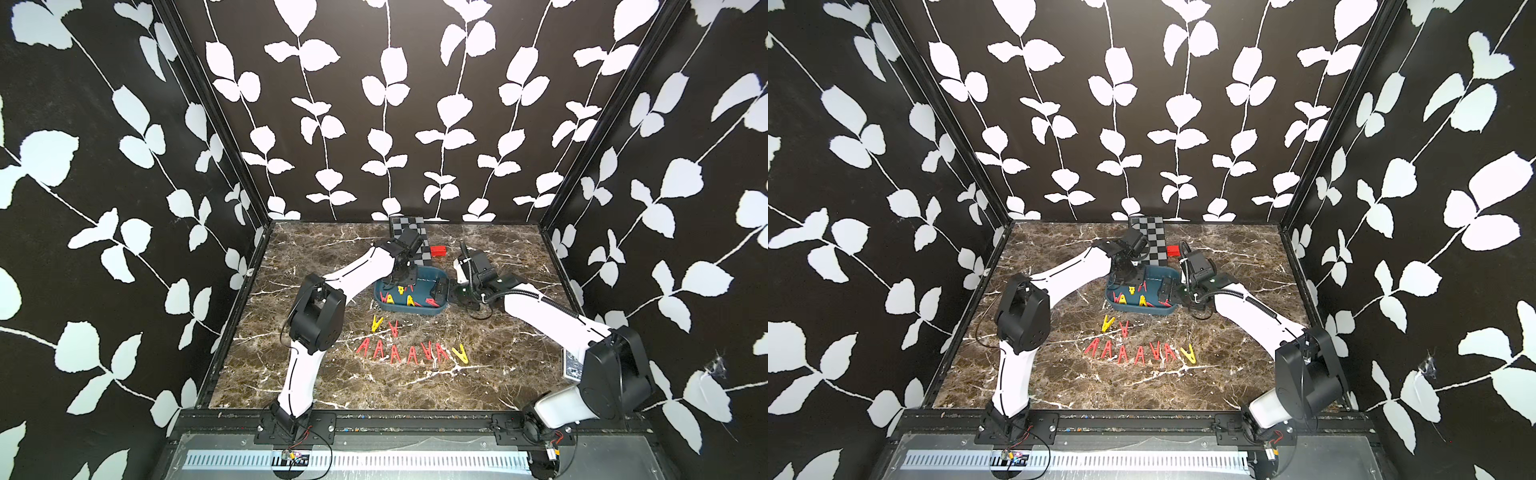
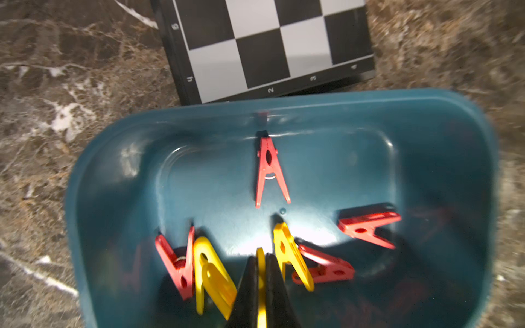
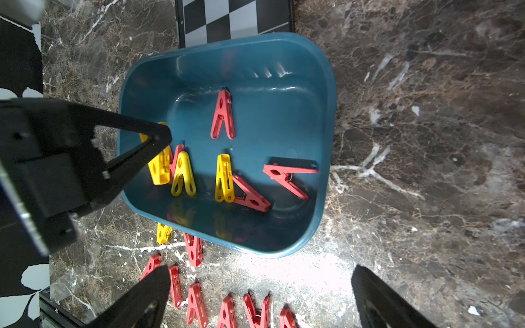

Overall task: Take the clothespins out of the storage box
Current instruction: Pick up the clothespin from the storage box, then place the clothespin at the center of the board.

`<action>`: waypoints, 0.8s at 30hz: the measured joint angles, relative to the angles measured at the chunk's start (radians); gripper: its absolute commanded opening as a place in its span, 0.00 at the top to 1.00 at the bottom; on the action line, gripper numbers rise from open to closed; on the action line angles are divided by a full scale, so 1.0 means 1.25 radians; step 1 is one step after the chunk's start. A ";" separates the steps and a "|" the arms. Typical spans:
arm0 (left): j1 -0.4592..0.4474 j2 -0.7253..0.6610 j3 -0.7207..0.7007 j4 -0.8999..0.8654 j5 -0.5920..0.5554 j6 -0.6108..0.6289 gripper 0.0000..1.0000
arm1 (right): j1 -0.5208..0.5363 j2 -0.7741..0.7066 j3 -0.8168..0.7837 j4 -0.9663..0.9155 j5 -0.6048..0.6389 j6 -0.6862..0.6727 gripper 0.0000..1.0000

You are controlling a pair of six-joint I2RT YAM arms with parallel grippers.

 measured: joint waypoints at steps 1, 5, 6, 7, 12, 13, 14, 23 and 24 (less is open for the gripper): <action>0.000 -0.012 -0.008 0.002 0.003 -0.006 0.99 | 0.000 -0.001 0.000 0.000 -0.002 -0.002 0.01; -0.004 -0.074 -0.071 0.006 0.012 -0.031 0.99 | 0.000 -0.011 0.000 0.005 -0.013 -0.006 0.01; -0.009 -0.091 -0.091 0.008 0.012 -0.038 0.99 | 0.000 -0.016 -0.001 0.006 -0.018 -0.007 0.01; -0.015 -0.107 -0.110 0.012 0.013 -0.045 0.99 | 0.000 -0.024 -0.005 0.010 -0.022 -0.008 0.01; -0.065 -0.158 -0.189 0.030 0.013 -0.078 0.99 | 0.000 -0.077 -0.043 0.022 -0.034 -0.009 0.01; -0.075 -0.162 -0.201 0.032 0.012 -0.086 0.99 | 0.000 -0.088 -0.052 0.022 -0.036 -0.009 0.01; -0.085 -0.166 -0.213 0.039 0.012 -0.092 0.99 | 0.000 -0.101 -0.063 0.022 -0.038 -0.009 0.01; -0.158 -0.172 -0.300 0.088 0.012 -0.143 0.99 | 0.000 -0.189 -0.131 0.019 -0.040 -0.006 0.01; -0.161 -0.172 -0.304 0.093 0.013 -0.146 0.99 | 0.000 -0.199 -0.138 0.018 -0.040 -0.005 0.01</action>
